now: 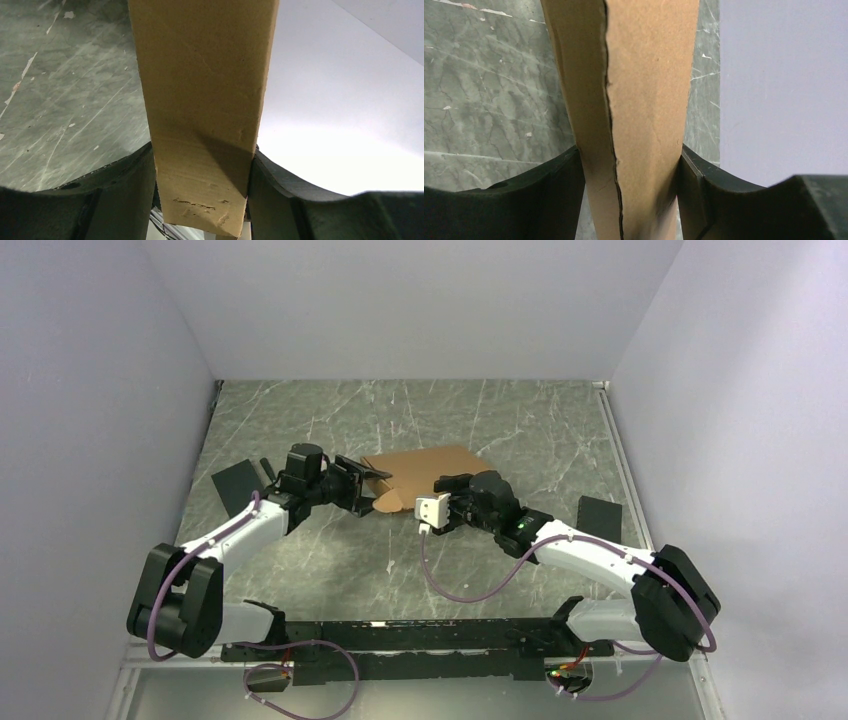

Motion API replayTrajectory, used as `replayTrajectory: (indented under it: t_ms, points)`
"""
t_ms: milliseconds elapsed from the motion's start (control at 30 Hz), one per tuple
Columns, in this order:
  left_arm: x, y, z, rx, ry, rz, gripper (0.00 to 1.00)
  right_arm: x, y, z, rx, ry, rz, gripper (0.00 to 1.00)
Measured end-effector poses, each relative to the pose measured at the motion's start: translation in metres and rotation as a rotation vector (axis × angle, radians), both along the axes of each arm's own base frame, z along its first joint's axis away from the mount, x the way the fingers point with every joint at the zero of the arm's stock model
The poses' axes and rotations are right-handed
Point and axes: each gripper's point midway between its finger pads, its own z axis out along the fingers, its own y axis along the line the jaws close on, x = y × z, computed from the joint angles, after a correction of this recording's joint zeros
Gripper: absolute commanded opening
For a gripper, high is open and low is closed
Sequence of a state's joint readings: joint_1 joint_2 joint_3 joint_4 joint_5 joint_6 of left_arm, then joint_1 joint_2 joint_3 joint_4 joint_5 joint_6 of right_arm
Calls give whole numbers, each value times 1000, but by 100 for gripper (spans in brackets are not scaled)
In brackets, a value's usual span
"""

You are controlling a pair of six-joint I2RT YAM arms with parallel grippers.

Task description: Fold the paper box

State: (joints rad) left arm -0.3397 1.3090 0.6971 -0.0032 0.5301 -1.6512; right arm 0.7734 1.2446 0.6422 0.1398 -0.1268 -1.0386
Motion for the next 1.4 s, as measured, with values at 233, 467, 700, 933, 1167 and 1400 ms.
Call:
replayTrajectory:
  t_ms: [233,467,700,933,1167,1400]
  points:
    - [-1,2,6,-10,-25,-15,84,4,-1,4,20,14,-15,51]
    - [-2,16,29,29,-151,-34,98,9,0,20,78,86,-46,48]
    - [-3,50,58,175,-349,-20,99,11,2,39,136,196,-71,47]
    - [-15,89,114,409,-677,45,100,10,4,60,206,353,-96,46]
    - [-32,100,113,523,-856,24,100,21,6,82,362,640,-164,43]
    - [-40,102,69,563,-830,-25,100,42,1,78,561,984,-257,42]
